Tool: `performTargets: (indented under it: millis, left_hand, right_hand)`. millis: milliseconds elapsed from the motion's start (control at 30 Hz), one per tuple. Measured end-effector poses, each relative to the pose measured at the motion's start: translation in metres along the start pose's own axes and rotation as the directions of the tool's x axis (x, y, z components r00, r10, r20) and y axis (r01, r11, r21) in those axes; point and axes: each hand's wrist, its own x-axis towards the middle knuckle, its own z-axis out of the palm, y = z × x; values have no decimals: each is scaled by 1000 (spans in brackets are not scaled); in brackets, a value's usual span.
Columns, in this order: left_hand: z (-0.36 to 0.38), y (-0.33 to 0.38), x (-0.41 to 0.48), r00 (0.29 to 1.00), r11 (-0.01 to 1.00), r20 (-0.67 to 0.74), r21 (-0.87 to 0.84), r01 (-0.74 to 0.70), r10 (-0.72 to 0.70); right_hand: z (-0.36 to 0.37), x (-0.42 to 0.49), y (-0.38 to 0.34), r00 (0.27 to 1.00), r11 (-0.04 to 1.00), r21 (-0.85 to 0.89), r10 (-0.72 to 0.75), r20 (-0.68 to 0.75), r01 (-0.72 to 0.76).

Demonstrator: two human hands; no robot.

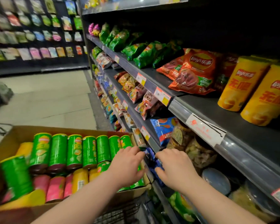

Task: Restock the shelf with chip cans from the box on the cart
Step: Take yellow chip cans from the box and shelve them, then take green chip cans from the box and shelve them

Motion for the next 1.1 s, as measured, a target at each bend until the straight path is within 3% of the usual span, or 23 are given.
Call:
performTargets:
  millis: [400, 867, 1100]
  left_hand:
    - [16, -32, -65, 936, 987, 314, 29, 159, -160]
    - [-3, -200, -202, 848, 920, 372, 45, 389, -377]
    - [-3, -267, -253, 799, 888, 418, 44, 457, -432]
  right_hand:
    - [43, 11, -53, 977, 999, -38, -15, 215, 24]
    - [81, 82, -238, 953, 990, 15, -137, 270, 138]
    - [104, 102, -310, 932, 994, 49, -107, 348, 96]
